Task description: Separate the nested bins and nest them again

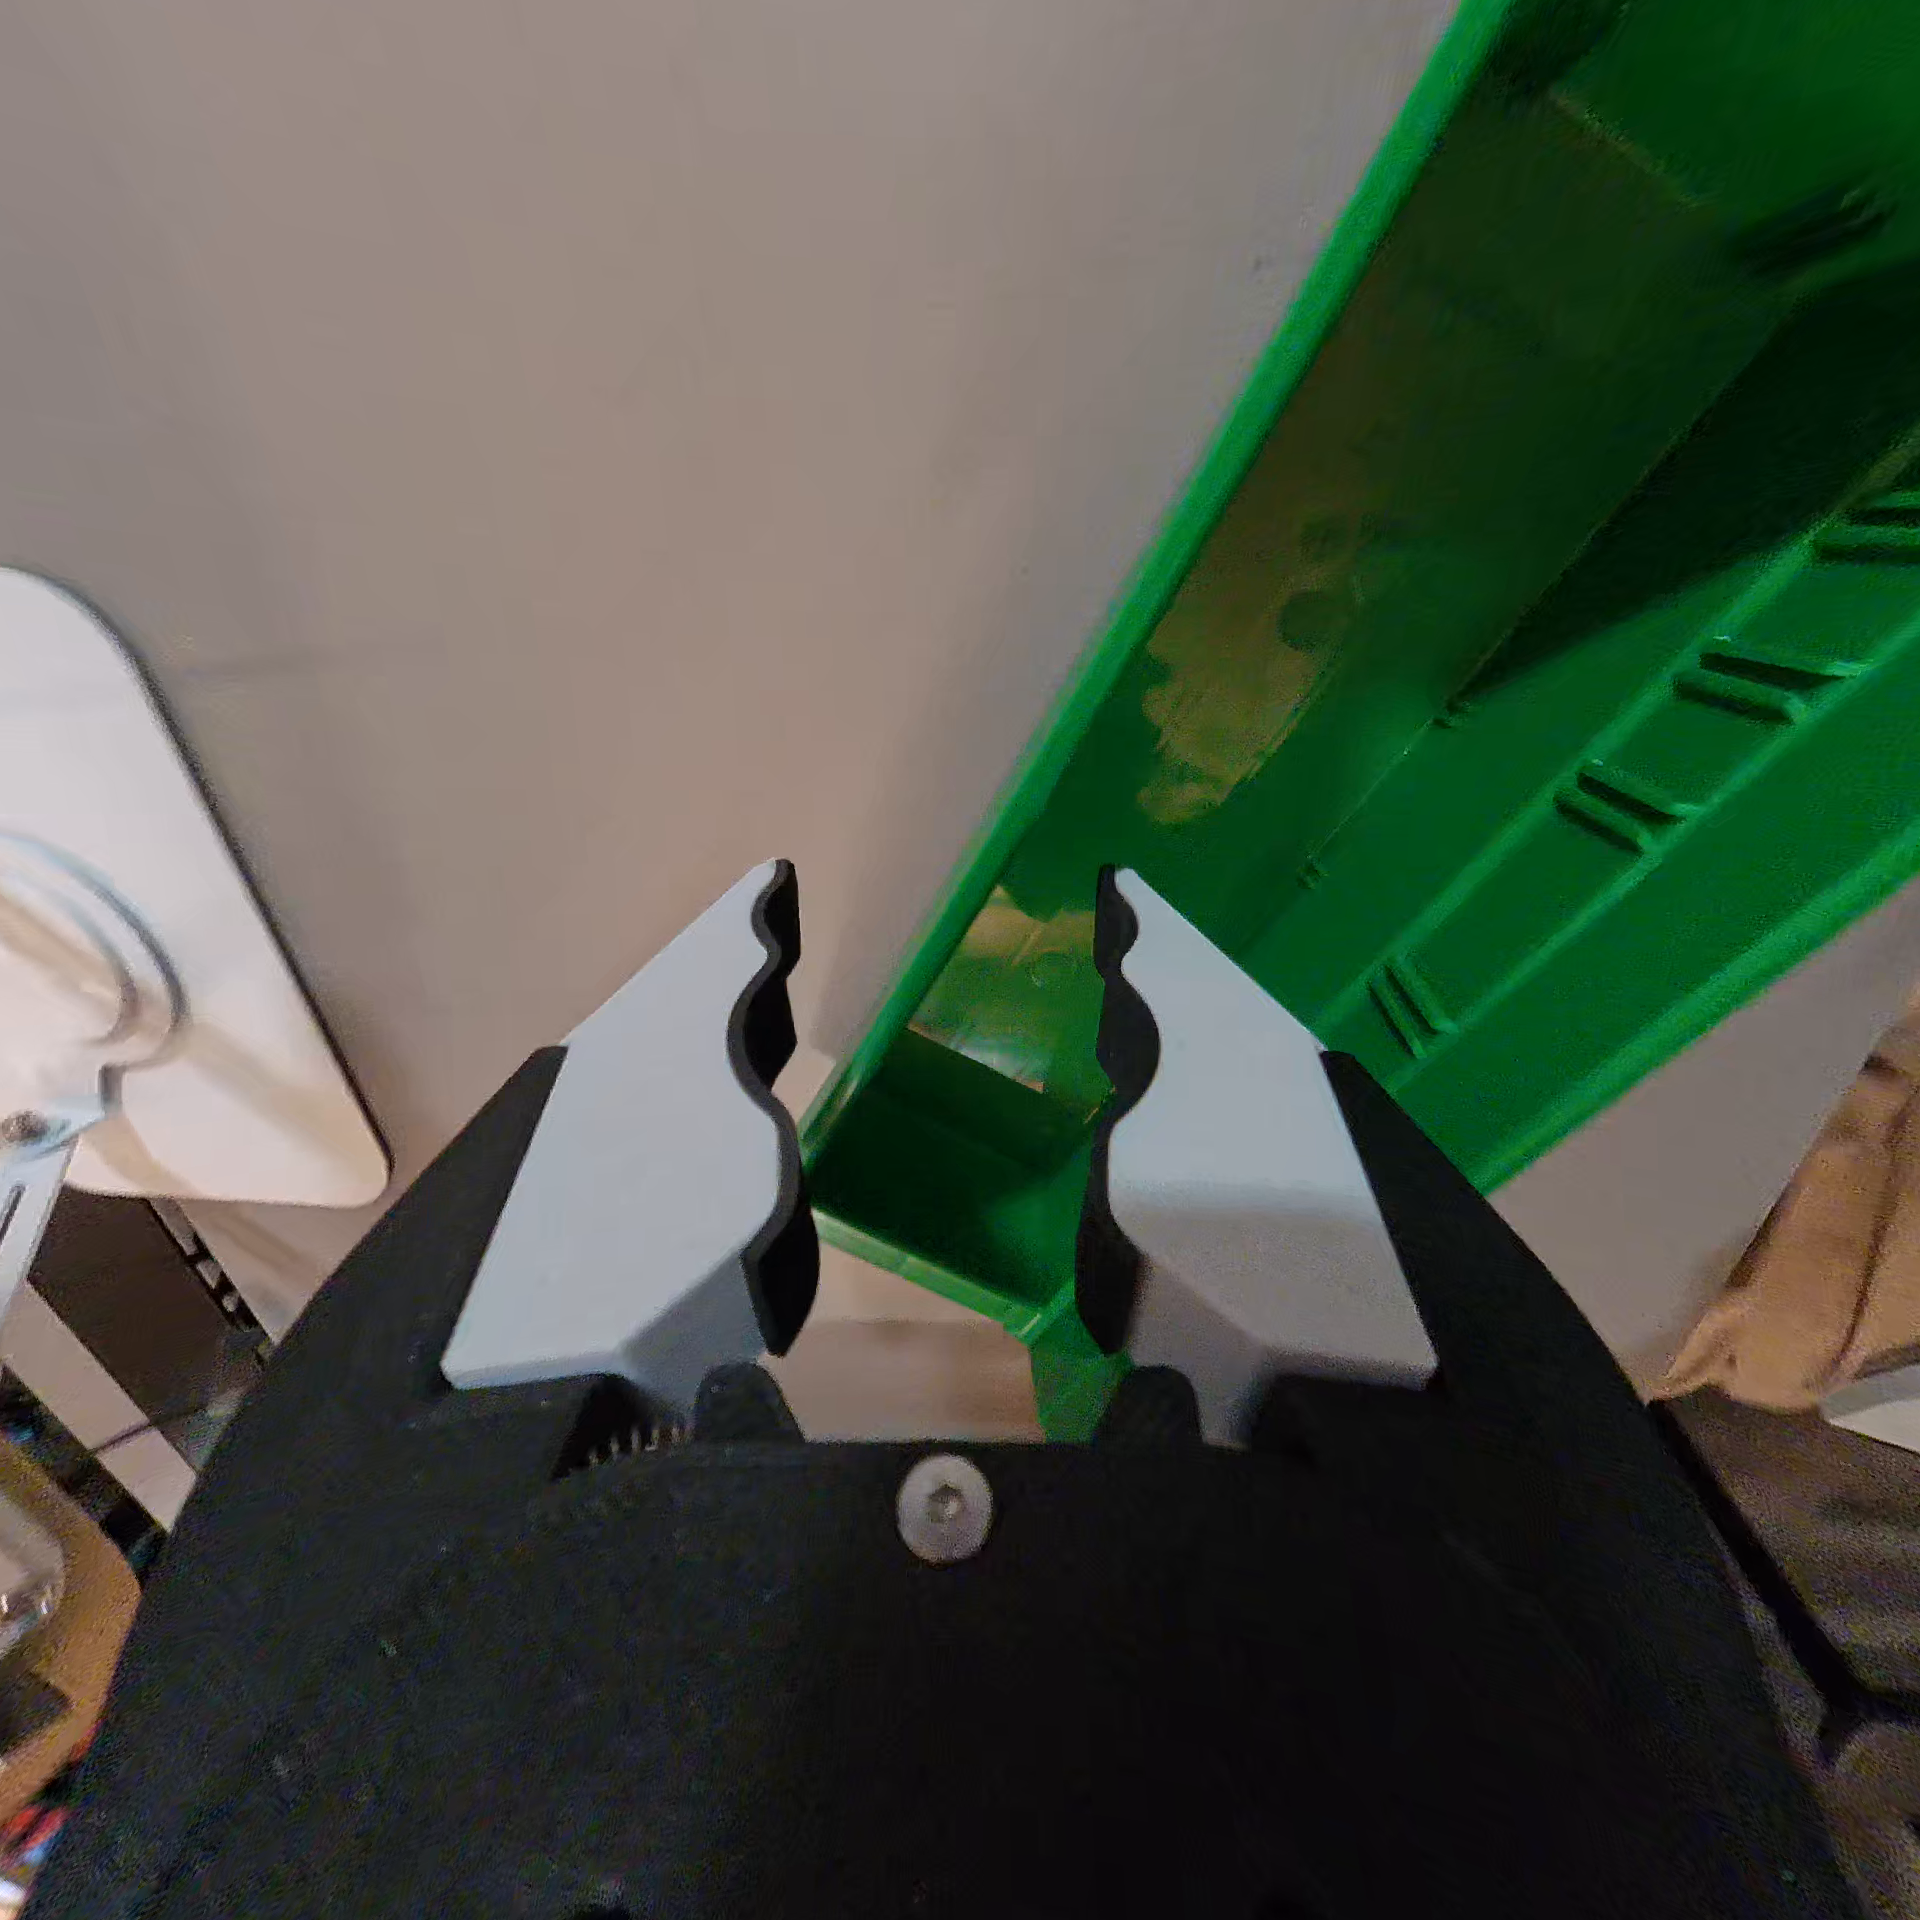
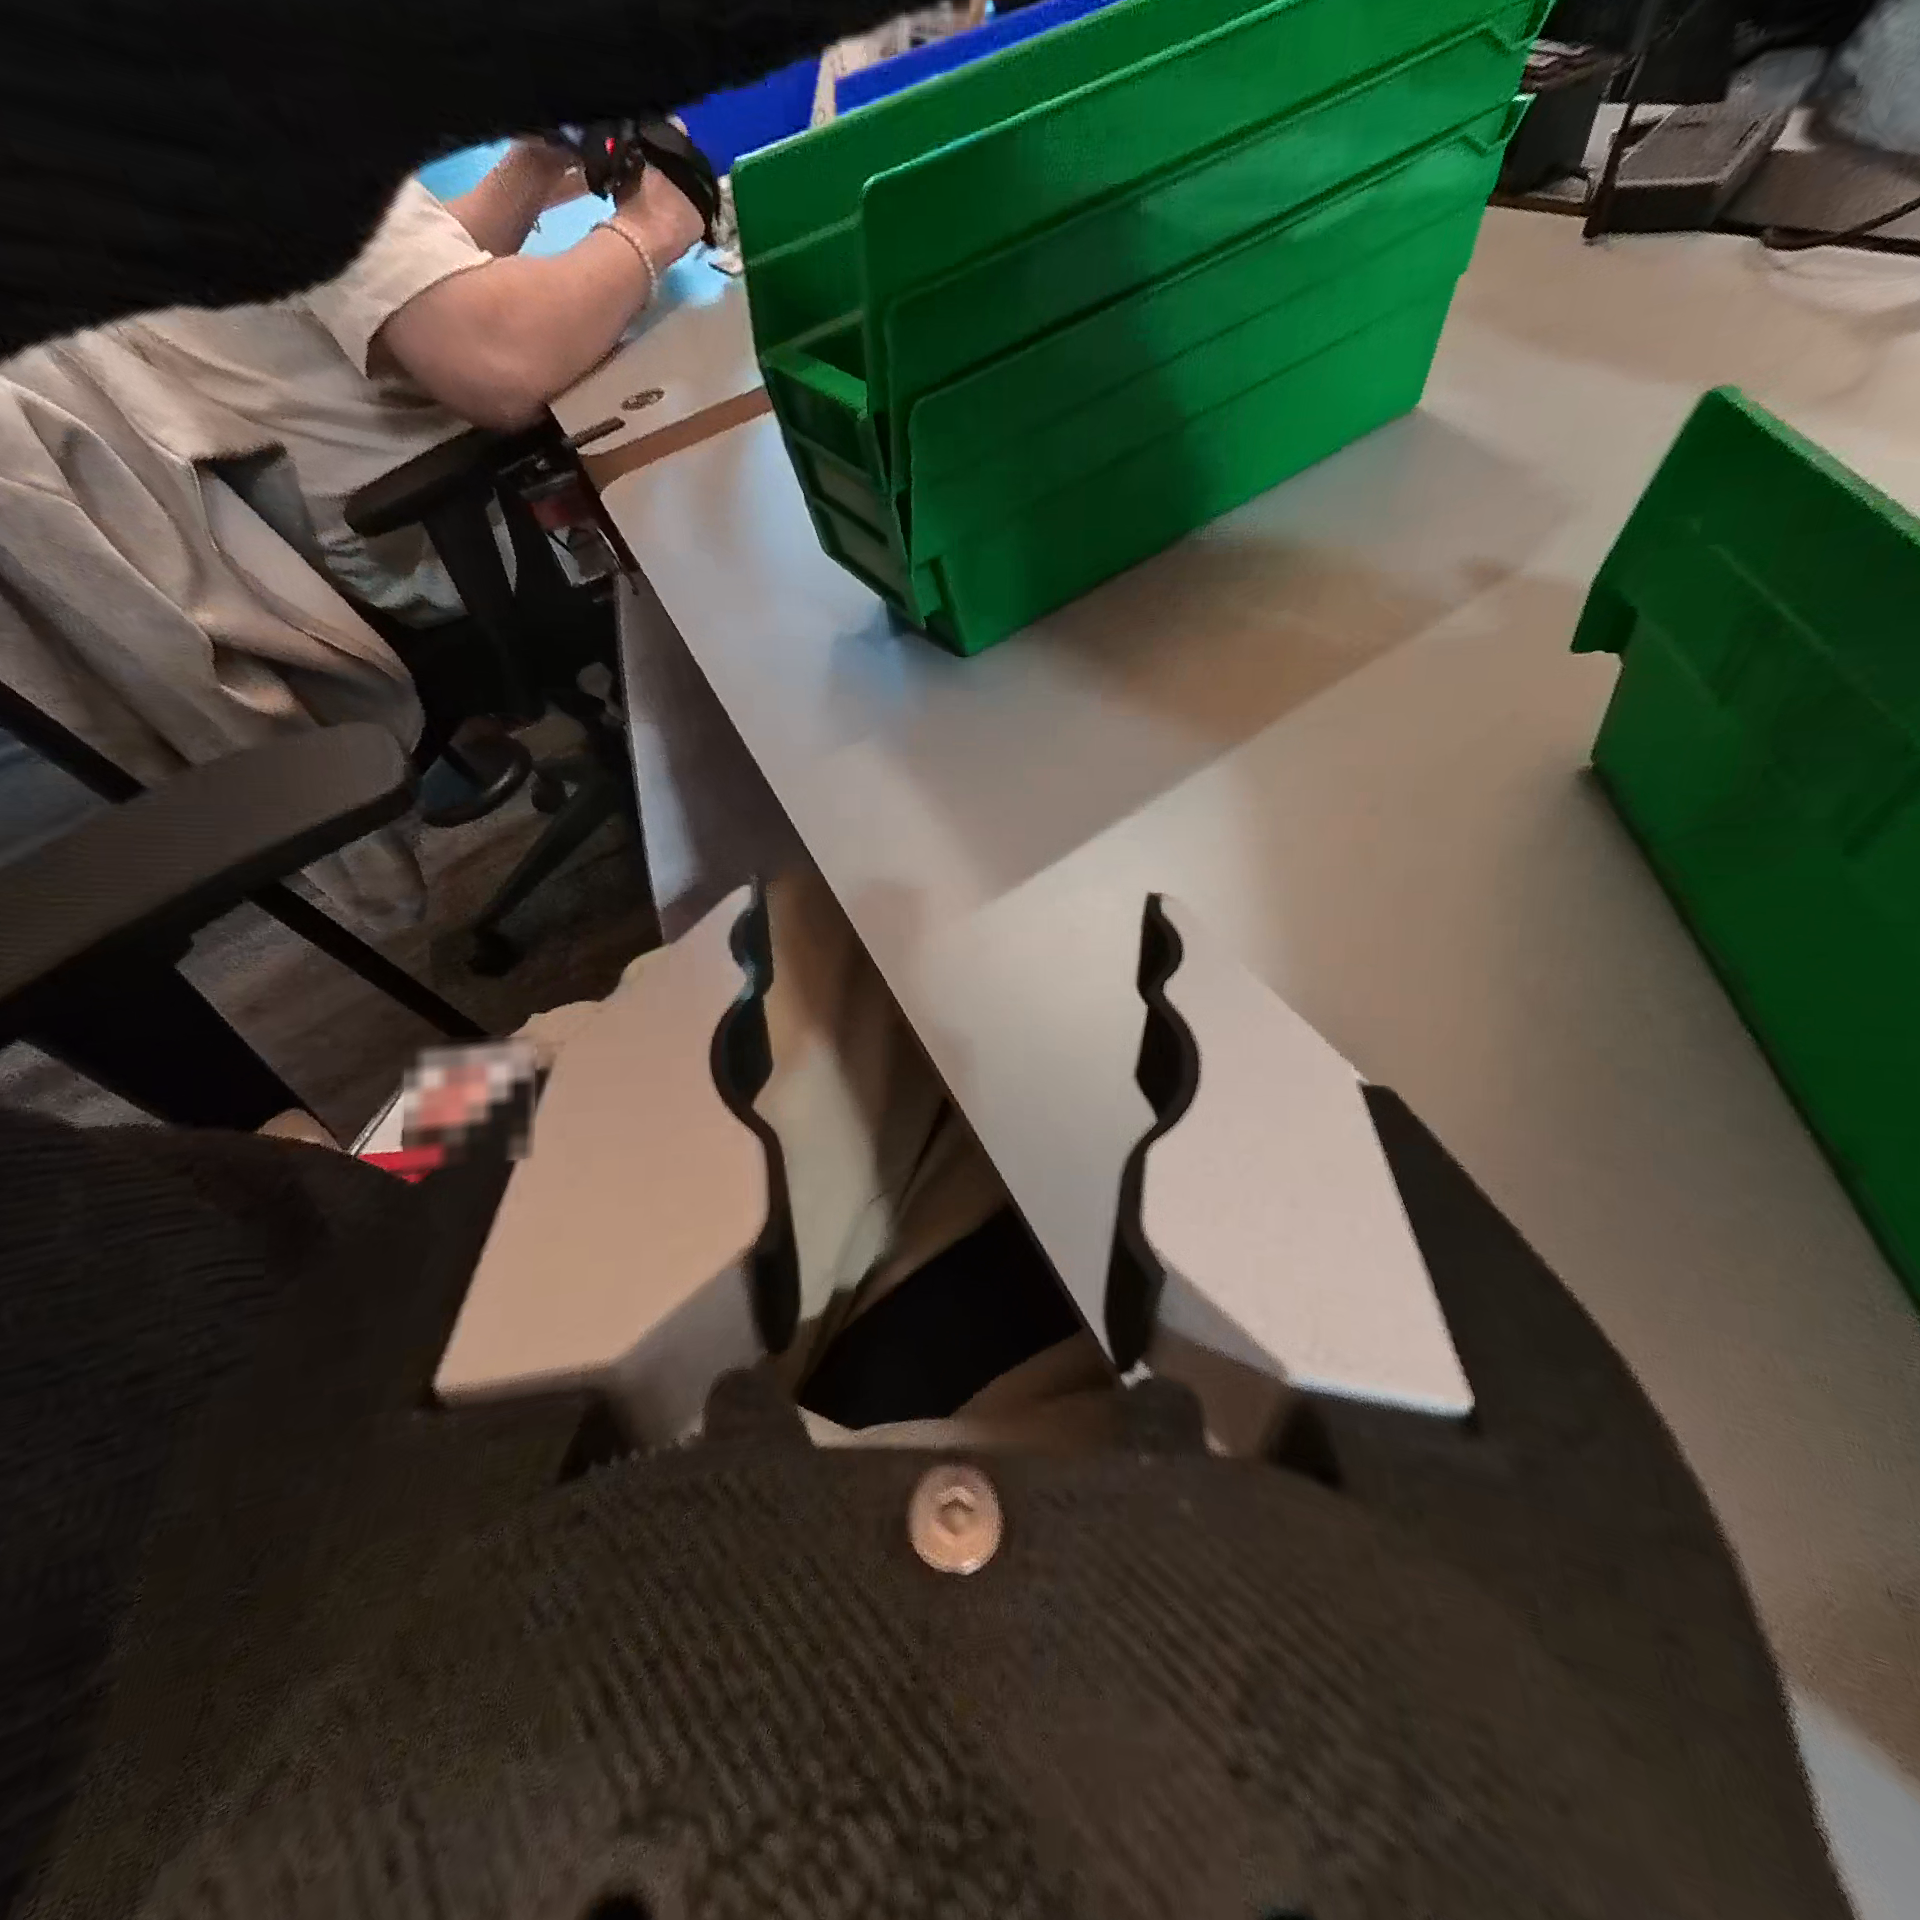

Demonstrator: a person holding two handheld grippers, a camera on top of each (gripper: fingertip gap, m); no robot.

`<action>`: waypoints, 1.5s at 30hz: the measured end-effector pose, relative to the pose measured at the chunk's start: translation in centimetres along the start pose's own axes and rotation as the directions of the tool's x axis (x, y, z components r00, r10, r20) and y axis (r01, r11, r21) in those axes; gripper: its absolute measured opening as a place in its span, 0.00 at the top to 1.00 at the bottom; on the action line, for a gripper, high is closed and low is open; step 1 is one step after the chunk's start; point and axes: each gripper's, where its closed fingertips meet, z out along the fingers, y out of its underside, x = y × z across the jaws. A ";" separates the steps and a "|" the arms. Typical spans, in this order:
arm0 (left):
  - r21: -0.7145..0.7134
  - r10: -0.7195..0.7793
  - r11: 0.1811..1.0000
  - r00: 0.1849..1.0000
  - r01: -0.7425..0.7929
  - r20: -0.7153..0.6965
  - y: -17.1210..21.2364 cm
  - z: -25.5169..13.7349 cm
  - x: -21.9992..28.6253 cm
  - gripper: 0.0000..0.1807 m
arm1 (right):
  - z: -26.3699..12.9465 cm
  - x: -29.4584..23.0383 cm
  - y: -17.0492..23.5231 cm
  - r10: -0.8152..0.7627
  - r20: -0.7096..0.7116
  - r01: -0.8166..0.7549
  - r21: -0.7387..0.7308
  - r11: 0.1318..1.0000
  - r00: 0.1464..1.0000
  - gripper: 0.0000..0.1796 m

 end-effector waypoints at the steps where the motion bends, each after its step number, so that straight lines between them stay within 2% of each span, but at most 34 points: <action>1: -0.037 0.027 0.999 1.000 -0.028 -0.010 0.0 0.8 0.1 0.68 | 0.0 0.0 0.0 -0.008 -0.001 0.008 -0.001 1.000 1.000 0.61; 2: -0.076 0.056 0.996 0.998 -0.055 0.003 0.1 1.6 -0.1 0.70 | -0.1 -0.1 -0.1 -0.008 0.001 0.008 0.001 1.000 1.000 0.61; 4: -0.141 0.123 0.983 0.992 -0.118 0.028 0.5 2.8 -0.5 0.80 | -0.2 -0.1 -0.3 0.000 0.009 -0.001 0.010 1.000 1.000 0.60; 8: -0.161 0.184 0.968 0.980 -0.193 -0.071 0.8 2.9 0.9 0.97 | -0.4 0.0 -0.6 0.011 0.020 -0.011 0.020 1.000 1.000 0.61; 12: -0.063 0.091 0.993 0.993 -0.096 -0.081 0.5 1.0 0.8 0.98 | -0.5 -0.2 -0.8 0.011 0.030 -0.012 0.026 1.000 0.999 0.62; 16: 0.015 -0.152 0.988 0.986 0.153 -0.074 2.4 -1.7 -0.2 0.98 | -0.6 -0.7 -0.9 0.000 0.038 -0.001 0.028 1.000 0.999 0.62; 18: 0.047 -0.374 0.926 0.927 0.376 -0.033 4.6 -3.1 -1.4 0.97 | -0.6 -0.9 -1.0 -0.007 0.040 0.006 0.029 1.000 0.999 0.62; 20: 0.097 -0.577 0.812 0.817 0.575 -0.007 7.6 -4.3 -2.0 0.98 | -0.7 -1.1 -1.2 -0.009 0.048 0.007 0.034 0.999 0.999 0.62; 23: 0.118 -0.805 0.551 0.564 0.826 -0.184 11.9 -5.3 -0.9 0.98 | -0.9 -1.6 -1.6 -0.003 0.064 0.000 0.050 0.999 0.998 0.63; 26: 0.120 -0.893 0.363 0.382 0.924 -0.239 17.0 -5.1 -0.3 0.98 | -1.1 -2.2 -1.9 0.005 0.087 -0.011 0.061 0.998 0.996 0.63; 29: 0.086 -0.934 0.247 0.261 0.965 -0.245 21.1 -3.4 1.3 0.97 | -1.2 -2.7 -2.1 0.002 0.099 -0.008 0.067 0.998 0.995 0.63; 32: 0.023 -0.955 0.189 0.190 0.982 -0.227 23.2 -1.4 3.0 0.97 | -1.0 -2.8 -1.8 -0.004 0.098 -0.002 0.059 0.998 0.995 0.63; 34: 0.022 -0.953 0.221 0.221 0.975 -0.210 22.7 -1.4 3.4 0.97 | -0.9 -2.7 -1.7 -0.002 0.096 -0.003 0.053 0.999 0.995 0.63; 37: 0.011 -0.944 0.211 0.207 0.977 -0.256 21.1 -1.4 3.4 0.97 | -0.9 -2.7 -1.6 0.004 0.095 -0.008 0.051 0.999 0.995 0.63; 40: 0.018 -0.954 0.216 0.215 0.976 -0.209 20.6 -0.5 2.8 0.98 | -0.9 -2.6 -1.6 0.002 0.092 -0.006 0.050 0.999 0.996 0.63; 45: 0.015 -0.972 0.120 0.120 0.993 -0.204 19.5 1.4 2.4 0.99 | -1.1 -2.6 -1.8 -0.010 0.089 0.005 0.057 0.998 0.996 0.63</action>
